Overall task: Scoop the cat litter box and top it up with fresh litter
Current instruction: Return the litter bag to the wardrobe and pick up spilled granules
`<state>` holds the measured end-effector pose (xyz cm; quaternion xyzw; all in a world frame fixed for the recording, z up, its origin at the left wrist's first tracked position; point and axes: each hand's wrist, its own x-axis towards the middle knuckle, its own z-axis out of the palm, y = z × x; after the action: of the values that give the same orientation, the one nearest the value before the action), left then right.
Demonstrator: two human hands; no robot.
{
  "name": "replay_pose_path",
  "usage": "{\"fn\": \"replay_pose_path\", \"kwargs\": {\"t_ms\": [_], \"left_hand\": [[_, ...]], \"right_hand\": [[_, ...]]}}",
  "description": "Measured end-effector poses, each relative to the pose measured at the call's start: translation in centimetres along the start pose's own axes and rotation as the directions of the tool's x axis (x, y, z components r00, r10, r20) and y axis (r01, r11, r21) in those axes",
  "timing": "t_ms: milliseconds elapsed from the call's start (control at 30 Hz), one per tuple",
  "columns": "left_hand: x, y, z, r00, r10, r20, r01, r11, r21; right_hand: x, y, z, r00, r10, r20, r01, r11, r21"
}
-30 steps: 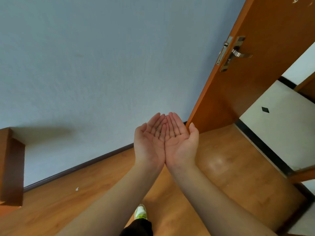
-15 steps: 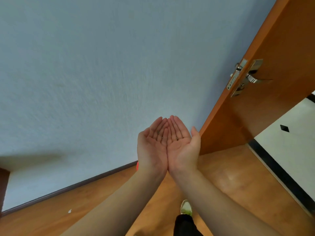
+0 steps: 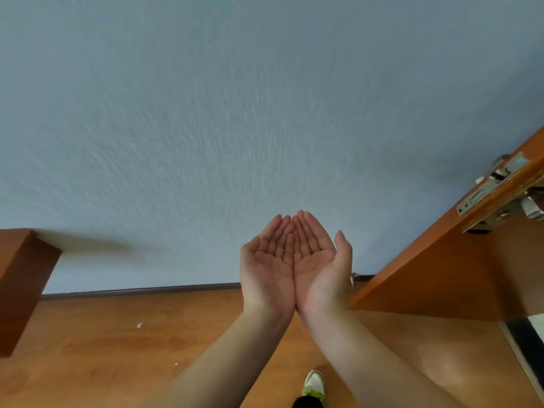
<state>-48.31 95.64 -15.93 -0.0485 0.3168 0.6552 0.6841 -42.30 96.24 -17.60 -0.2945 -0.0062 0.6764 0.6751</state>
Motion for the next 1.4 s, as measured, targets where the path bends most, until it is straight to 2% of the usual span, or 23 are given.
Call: {"fn": "replay_pose_path", "kwargs": {"t_ms": [133,367,567,900,1400], "left_hand": [[1.5,0.7,-2.0,0.999,0.023,-0.03,-0.023,1.0,-0.013],[4.6,2.3,-8.7,0.998,0.025,-0.054,-0.03,0.996,-0.08],[8.3,1.6,-15.4,0.994,0.014,-0.109,-0.023,0.997,-0.079],[21.1,-7.1,-29.2,0.974,-0.043,-0.221,0.022,0.995,-0.093],[39.8,-19.0,-49.5,0.946,0.029,-0.322,-0.072,0.99,-0.124]], "right_hand": [[1.2,1.9,-0.9,0.998,0.061,0.014,-0.061,0.998,0.017],[2.7,7.9,-3.9,0.998,0.069,0.012,-0.069,0.997,-0.038],[4.9,12.8,-9.1,0.996,0.081,-0.047,-0.083,0.995,-0.046],[15.9,19.1,-25.2,0.984,0.076,-0.163,-0.089,0.993,-0.072],[33.2,28.8,-48.5,0.969,0.211,-0.126,-0.236,0.943,-0.234]]}}
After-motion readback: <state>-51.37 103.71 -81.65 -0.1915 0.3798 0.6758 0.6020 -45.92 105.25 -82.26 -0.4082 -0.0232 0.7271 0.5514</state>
